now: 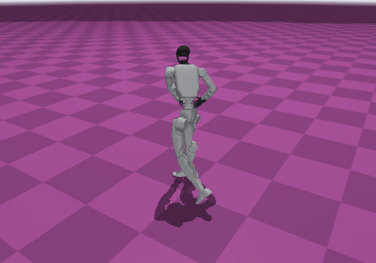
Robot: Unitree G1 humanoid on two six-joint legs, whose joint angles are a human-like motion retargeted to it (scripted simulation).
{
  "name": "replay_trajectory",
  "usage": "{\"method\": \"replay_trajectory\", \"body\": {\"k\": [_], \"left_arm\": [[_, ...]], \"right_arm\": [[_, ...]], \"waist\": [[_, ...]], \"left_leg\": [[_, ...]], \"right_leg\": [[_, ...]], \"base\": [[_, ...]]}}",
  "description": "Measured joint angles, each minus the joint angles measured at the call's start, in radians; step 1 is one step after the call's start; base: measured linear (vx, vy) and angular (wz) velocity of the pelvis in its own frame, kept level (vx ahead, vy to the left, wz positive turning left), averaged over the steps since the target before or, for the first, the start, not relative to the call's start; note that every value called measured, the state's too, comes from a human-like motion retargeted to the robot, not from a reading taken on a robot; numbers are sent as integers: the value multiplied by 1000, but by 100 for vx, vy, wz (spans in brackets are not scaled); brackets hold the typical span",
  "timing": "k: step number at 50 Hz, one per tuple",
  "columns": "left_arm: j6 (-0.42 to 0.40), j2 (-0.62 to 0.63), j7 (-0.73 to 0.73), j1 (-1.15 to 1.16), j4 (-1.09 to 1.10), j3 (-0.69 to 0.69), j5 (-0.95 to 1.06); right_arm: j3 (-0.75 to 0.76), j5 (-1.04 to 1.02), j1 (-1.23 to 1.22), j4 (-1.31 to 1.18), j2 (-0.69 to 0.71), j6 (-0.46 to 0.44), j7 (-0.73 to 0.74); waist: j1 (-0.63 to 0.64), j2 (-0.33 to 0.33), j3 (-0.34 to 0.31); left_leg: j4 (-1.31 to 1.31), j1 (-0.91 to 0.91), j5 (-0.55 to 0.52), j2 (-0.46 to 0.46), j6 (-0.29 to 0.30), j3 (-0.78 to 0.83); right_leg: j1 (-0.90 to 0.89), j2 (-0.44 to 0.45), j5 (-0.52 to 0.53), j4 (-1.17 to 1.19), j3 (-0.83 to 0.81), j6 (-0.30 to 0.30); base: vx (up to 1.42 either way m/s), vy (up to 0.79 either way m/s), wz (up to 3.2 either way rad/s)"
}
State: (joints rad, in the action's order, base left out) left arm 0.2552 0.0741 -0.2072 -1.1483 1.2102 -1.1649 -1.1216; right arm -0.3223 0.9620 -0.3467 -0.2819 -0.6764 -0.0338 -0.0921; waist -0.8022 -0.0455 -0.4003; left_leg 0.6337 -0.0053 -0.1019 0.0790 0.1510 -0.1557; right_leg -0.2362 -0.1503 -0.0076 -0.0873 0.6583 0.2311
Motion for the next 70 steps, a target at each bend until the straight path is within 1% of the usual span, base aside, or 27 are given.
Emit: {"method": "replay_trajectory", "body": {"k": [3,5,7,8,10,12,15,18,21,23,25,28,30,33,37,40,42,45,47,49,51,55,58,62,65,68,70], "left_arm": [[34,108,-45,76,-70,-11,-77],[48,115,-80,95,-172,1,-149],[57,50,-103,90,-302,25,-282],[79,-12,-103,77,-367,34,-414],[87,-121,-92,81,-476,52,-521],[85,-230,-88,106,-556,63,-511],[88,-398,-81,143,-599,81,-516],[65,-541,-50,183,-543,125,-509],[58,-662,-21,211,-441,171,-517],[65,-748,-15,206,-374,169,-561],[76,-852,-18,174,-315,126,-627],[87,-1033,-21,77,-232,-1,-733],[85,-1157,-16,-7,-182,-97,-795],[83,-1328,-7,-121,-106,-217,-849],[93,-1505,7,-212,51,-235,-851],[117,-1593,38,-286,158,-235,-851],[141,-1642,54,-331,189,-235,-851],[170,-1668,86,-439,213,-235,-851],[213,-1634,104,-524,240,-235,-851],[256,-1640,110,-564,222,-235,-851],[312,-1607,127,-651,203,-235,-851],[415,-1526,126,-792,146,-235,-851],[466,-1483,94,-828,69,-235,-851],[528,-1399,42,-890,-99,-235,-851],[539,-1334,12,-923,-230,-235,-851],[501,-1257,-18,-961,-421,-235,-851],[459,-1210,-25,-974,-546,-235,-851]], "right_arm": [[119,23,284,84,-59,27,39],[205,-14,437,101,-46,51,101],[301,-81,569,96,4,54,138],[351,-85,628,94,35,44,128],[425,-59,709,77,98,26,110],[462,-56,747,52,150,21,121],[458,-132,759,12,200,30,167],[410,-215,724,-35,217,40,194],[356,-295,687,-73,201,47,200],[320,-353,667,-87,167,51,193],[283,-408,641,-90,119,59,181],[245,-501,587,-89,39,82,174],[238,-556,551,-91,-3,93,170],[250,-602,530,-97,-40,101,179],[289,-642,504,-111,-79,106,211],[320,-692,500,-111,-108,99,242],[335,-734,508,-102,-134,92,257],[371,-827,523,-93,-175,80,261],[396,-851,557,-85,-185,57,270],[404,-873,570,-74,-194,59,268],[415,-900,590,-68,-194,49,266],[417,-951,609,-44,-168,29,281],[397,-1006,602,-33,-159,30,279],[345,-1050,590,-11,-133,27,261],[310,-1059,584,6,-115,23,248],[279,-1067,578,23,-103,25,223],[261,-1058,575,37,-88,28,207]], "waist": [[10,0,-5],[33,-3,-14],[65,-7,-16],[79,-8,-10],[96,-8,15],[108,-4,53],[131,4,115],[177,13,167],[245,14,208],[291,14,233],[326,14,252],[362,12,262],[384,12,265],[416,14,287],[453,-10,312],[481,-32,330],[498,-46,341],[539,-80,352],[578,-92,373],[598,-103,384],[626,-111,403],[672,-109,436],[688,-119,451],[687,-115,476],[667,-107,484],[640,-105,485],[615,-102,480]], "left_leg": [[-74,48,-14,39,36,-105],[-114,84,-27,53,57,-198],[-144,118,-40,60,73,-282],[-155,131,-47,64,79,-316],[-173,152,-59,66,92,-368],[-186,164,-71,63,101,-401],[-196,165,-88,61,107,-429],[-195,148,-105,69,99,-439],[-196,134,-109,48,88,-444],[-196,125,-104,26,82,-437],[-194,112,-96,0,80,-420],[-184,86,-87,-42,72,-373],[-174,65,-84,-70,52,-325],[-172,34,-92,-111,6,-228],[-164,-13,-106,-168,-45,-90],[-159,-39,-117,-196,-65,-22],[-162,-47,-127,-203,-71,5],[-152,-65,-134,-213,-80,33],[-152,-71,-140,-211,-82,39],[-154,-77,-147,-205,-87,38],[-151,-86,-153,-200,-88,23],[-163,-85,-169,-185,-78,-16],[-172,-78,-171,-181,-75,-41],[-194,-64,-167,-182,-75,-69],[-208,-58,-161,-184,-76,-75],[-213,-59,-147,-194,-75,-76],[-219,-58,-141,-198,-73,-74]], "right_leg": [[-17,15,6,0,39,28],[-10,32,10,0,48,31],[7,41,12,0,46,31],[15,40,12,0,43,31],[33,34,10,0,30,31],[51,25,5,0,7,31],[73,1,-3,0,-38,31],[83,-36,-19,7,-90,26],[98,-48,-58,27,-164,-9],[112,-54,-91,41,-224,-32],[127,-59,-123,53,-289,-47],[149,-58,-160,75,-377,-50],[156,-52,-176,93,-421,-40],[152,-47,-193,123,-466,-20],[132,-36,-217,155,-506,-9],[129,-31,-224,157,-526,-16],[136,-36,-220,149,-537,-17],[144,-38,-213,136,-555,-10],[151,-43,-208,129,-564,-1],[155,-50,-205,123,-571,2],[160,-54,-203,119,-582,1],[167,-61,-203,118,-590,-15],[173,-60,-209,120,-593,-43],[186,-59,-214,122,-608,-75],[195,-61,-215,122,-625,-79],[206,-58,-218,125,-650,-88],[211,-58,-221,128,-662,-93]], "base": [[13,-1,-89],[13,-7,-45],[10,-7,-5],[8,-5,21],[6,-5,45],[5,-7,70],[2,-5,92],[-1,-1,111],[0,-6,126],[1,-8,136],[1,-7,141],[0,-8,135],[1,-10,115],[2,-11,90],[3,-10,63],[4,-9,46],[5,-7,39],[5,-5,34],[5,-3,29],[5,-2,27],[4,-1,31],[2,0,11],[0,0,0],[4,1,24],[4,2,35],[3,3,42],[1,3,35]]}}
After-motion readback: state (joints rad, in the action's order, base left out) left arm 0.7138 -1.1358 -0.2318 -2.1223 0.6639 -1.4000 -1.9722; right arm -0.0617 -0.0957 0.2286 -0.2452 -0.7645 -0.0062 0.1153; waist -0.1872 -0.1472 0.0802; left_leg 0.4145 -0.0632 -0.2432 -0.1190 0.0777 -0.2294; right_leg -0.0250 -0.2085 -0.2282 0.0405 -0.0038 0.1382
